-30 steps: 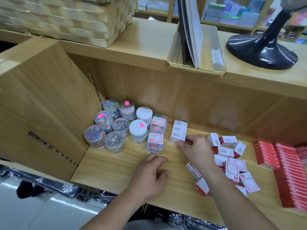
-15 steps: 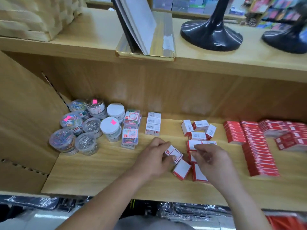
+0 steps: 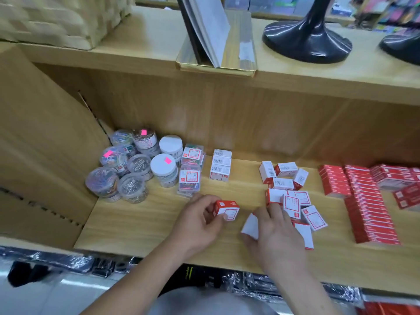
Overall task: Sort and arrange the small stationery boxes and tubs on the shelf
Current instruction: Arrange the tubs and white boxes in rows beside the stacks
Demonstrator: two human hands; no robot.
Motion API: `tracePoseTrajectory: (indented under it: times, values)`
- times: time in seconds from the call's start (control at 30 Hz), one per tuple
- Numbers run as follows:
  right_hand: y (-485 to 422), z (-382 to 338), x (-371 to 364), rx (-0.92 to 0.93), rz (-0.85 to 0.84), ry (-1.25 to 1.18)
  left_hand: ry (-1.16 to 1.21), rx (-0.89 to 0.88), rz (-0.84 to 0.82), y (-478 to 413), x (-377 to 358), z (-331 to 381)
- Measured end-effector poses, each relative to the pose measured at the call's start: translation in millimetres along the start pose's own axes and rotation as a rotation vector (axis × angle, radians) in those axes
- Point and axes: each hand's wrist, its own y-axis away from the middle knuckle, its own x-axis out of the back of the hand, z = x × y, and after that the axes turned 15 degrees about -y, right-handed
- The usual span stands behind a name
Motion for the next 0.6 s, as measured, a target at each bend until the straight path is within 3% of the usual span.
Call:
tracePoseTrajectory:
  times: [0.23,0.33,0.43,0.53,0.6]
  values:
    - [-13.0,-3.1,-18.4,0.146,-0.001,-0.375,-0.181,-0.136,0.103,13.7,44.7,-8.3]
    - [-21.0,3.3,-22.8,0.342,0.149,-0.328,-0.317,-0.199,0.104,15.9,50.4,-1.7]
    - [-25.3,7.6,-27.4,0.481,0.146,-0.242,-0.528,-0.331,0.056,13.4,42.3,2.0]
    - [-23.1,16.5,-29.0,0.514,0.06,-0.351,-0.452,-0.274,0.022,14.4,34.8,-1.6]
    - [-19.0,23.5,-29.1,0.526,0.094,-0.426,-0.417,-0.231,0.049,18.1,35.6,-11.5]
